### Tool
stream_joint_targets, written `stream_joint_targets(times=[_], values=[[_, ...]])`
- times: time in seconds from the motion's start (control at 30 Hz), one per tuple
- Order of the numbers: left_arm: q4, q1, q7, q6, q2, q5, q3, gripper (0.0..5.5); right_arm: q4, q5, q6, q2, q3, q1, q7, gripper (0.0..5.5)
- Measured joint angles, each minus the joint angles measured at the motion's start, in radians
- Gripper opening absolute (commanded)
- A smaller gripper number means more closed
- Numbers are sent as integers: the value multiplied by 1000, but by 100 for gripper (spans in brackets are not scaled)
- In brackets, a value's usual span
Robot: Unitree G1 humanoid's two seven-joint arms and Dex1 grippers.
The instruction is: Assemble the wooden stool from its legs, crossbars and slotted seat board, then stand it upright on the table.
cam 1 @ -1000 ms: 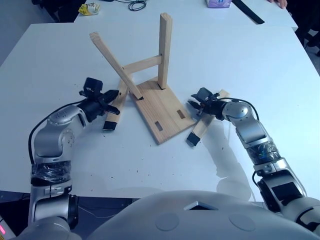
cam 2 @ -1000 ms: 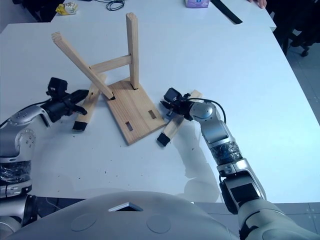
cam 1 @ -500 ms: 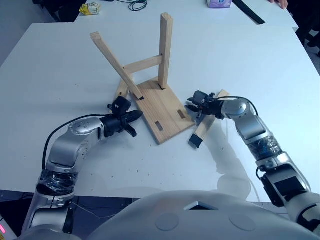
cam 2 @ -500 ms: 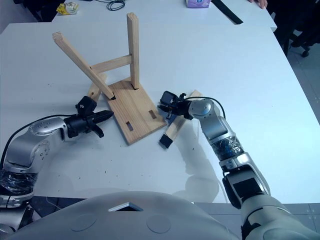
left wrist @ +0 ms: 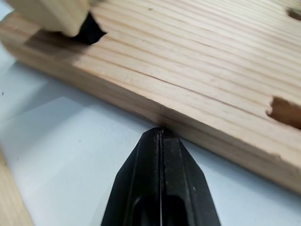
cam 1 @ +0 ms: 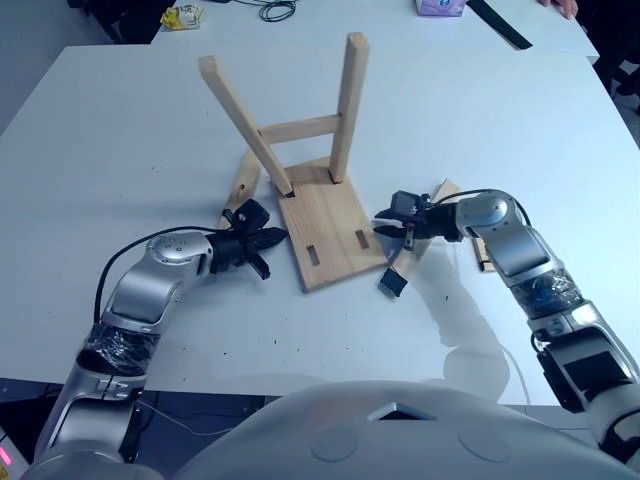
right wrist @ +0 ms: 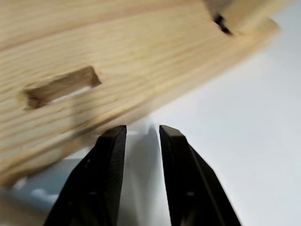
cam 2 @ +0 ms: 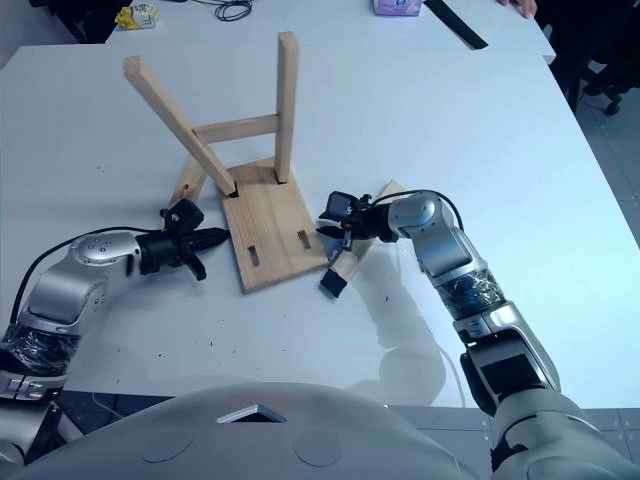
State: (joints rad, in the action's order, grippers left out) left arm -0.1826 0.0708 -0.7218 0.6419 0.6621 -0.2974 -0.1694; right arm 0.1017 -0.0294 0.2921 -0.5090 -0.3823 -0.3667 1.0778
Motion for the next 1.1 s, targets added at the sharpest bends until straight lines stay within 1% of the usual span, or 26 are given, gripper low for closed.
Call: stream_joint_targets(times=[0.13,0.4,0.47,0.57,0.63,0.7,0.73,0.83,0.93,1.03,1.1], values=[[20,13,-22,-9,-3,0,-2,0,-96,62,26,-39,2,11,77,130],[-101,-67,-36,46,-3,-45,18,0,-181,92,88,-37,9,92,22,130],[-138,-83,-24,67,-3,-67,62,0,-204,112,121,-35,61,106,-21,130],[-147,-43,67,110,-20,-104,215,0,-251,171,180,-40,178,106,-85,130],[-149,26,188,131,-71,-127,358,0,-270,194,214,-40,265,106,-152,130],[-167,76,302,132,-121,-133,454,0,-267,191,228,-28,328,100,-247,130],[-175,98,364,126,-154,-127,477,0,-242,174,226,-2,354,83,-330,130],[-166,153,493,96,-261,-94,474,0,-134,108,191,99,380,1,-550,130],[-23,298,649,26,-394,-59,475,0,23,48,98,250,373,-114,-767,130],[62,383,739,-31,-483,-45,476,0,163,22,21,347,364,-193,-891,130],[70,393,792,-59,-534,-36,476,0,226,11,-14,389,383,-228,-974,130]])
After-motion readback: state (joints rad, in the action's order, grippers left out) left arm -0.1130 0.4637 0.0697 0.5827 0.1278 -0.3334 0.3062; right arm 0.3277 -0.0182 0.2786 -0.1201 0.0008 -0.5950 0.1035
